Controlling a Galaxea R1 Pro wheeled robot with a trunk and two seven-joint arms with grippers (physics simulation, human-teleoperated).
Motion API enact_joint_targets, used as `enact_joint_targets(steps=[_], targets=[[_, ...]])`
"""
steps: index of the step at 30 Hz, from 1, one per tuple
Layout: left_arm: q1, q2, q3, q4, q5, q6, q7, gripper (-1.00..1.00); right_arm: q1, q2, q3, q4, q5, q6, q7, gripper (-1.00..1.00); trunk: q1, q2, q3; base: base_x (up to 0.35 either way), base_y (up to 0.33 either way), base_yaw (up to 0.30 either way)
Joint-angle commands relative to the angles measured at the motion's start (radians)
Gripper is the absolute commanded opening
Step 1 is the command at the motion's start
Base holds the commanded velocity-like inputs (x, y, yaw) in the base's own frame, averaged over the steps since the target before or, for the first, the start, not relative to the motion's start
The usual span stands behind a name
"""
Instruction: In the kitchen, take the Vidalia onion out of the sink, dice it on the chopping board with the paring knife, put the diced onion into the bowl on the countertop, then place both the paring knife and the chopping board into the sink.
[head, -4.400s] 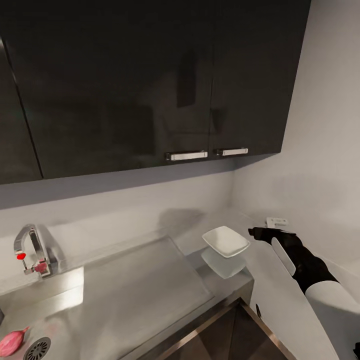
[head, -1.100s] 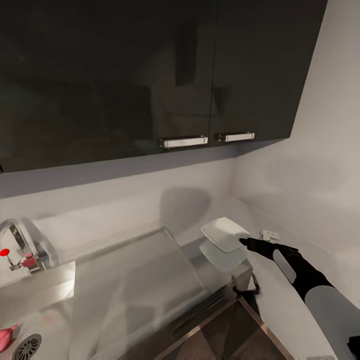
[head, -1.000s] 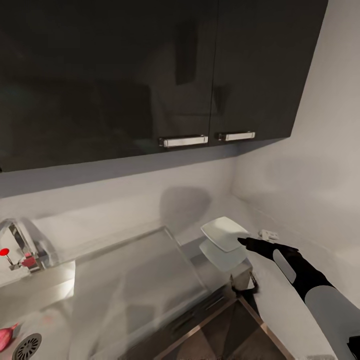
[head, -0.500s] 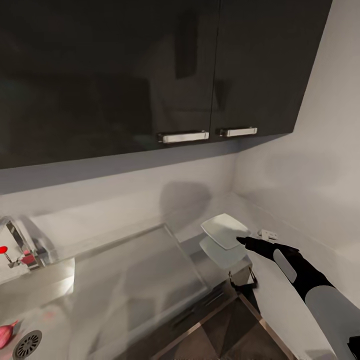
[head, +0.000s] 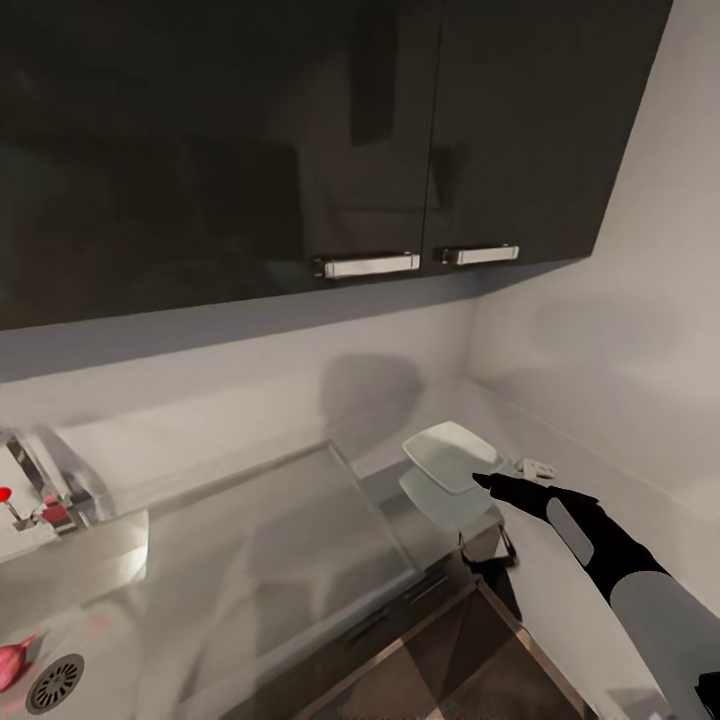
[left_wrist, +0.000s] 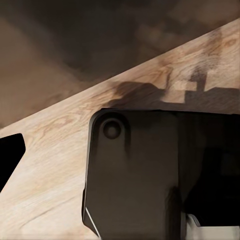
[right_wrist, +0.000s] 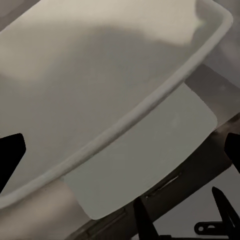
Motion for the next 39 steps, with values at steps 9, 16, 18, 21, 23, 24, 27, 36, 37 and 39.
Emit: enact_joint_targets(steps=[9, 16, 18, 21, 23, 24, 27, 36, 37, 39], targets=[[0.000, 0.000, 0.000, 0.000, 0.005, -0.001, -0.002, 1.00, -0.001, -0.001, 0.004, -0.001, -0.004, 0.003, 0.000, 1.00, 0.001, -0.002, -0.017, 0.001, 0.000, 0.000], [0.000, 0.000, 0.000, 0.000, 0.005, -0.001, -0.002, 1.00, -0.001, -0.001, 0.004, -0.001, -0.004, 0.003, 0.000, 1.00, 0.001, -0.002, -0.028, 0.107, 0.044, 0.000], [0.000, 0.000, 0.000, 0.000, 0.005, -0.001, -0.002, 1.00, -0.001, -0.001, 0.004, -0.001, -0.004, 0.003, 0.000, 1.00, 0.001, -0.002, -0.032, 0.050, 0.017, 0.000], [0.000, 0.000, 0.000, 0.002, 0.005, -0.001, -0.002, 1.00, -0.001, -0.001, 0.004, -0.001, -0.004, 0.002, 0.000, 1.00, 0.001, -0.002, -0.036, 0.019, 0.007, 0.000], [0.000, 0.001, 0.000, 0.003, 0.005, -0.001, -0.002, 1.00, -0.001, -0.001, 0.004, -0.001, -0.004, 0.002, 0.000, 1.00, 0.001, -0.002, -0.040, 0.005, 0.002, 0.000], [0.000, 0.000, 0.000, 0.003, 0.005, -0.001, -0.002, 1.00, -0.001, -0.001, 0.004, -0.001, -0.004, 0.002, 0.000, 1.00, 0.001, -0.002, -0.041, 0.003, 0.001, 0.000], [0.000, 0.001, 0.000, 0.003, 0.005, -0.001, -0.002, 1.00, -0.001, -0.001, 0.004, -0.001, -0.004, 0.001, 0.000, 1.00, 0.001, -0.002, -0.046, 0.002, 0.001, 0.000], [0.000, 0.001, 0.000, 0.003, 0.005, -0.001, -0.002, 1.00, -0.001, -0.001, 0.004, -0.005, -0.003, -0.001, -0.001, 1.00, 0.001, -0.002, -0.056, 0.000, 0.000, 0.000], [0.000, 0.001, 0.000, 0.003, 0.005, -0.001, -0.002, 1.00, -0.001, -0.001, 0.004, -0.005, -0.003, -0.001, -0.001, 1.00, 0.001, -0.002, -0.056, 0.000, 0.000, 0.000], [0.000, 0.001, 0.000, 0.003, 0.005, -0.001, -0.002, 1.00, -0.001, -0.001, 0.005, -0.006, -0.002, -0.002, -0.001, 1.00, 0.001, -0.002, -0.056, 0.000, 0.000, 0.000]])
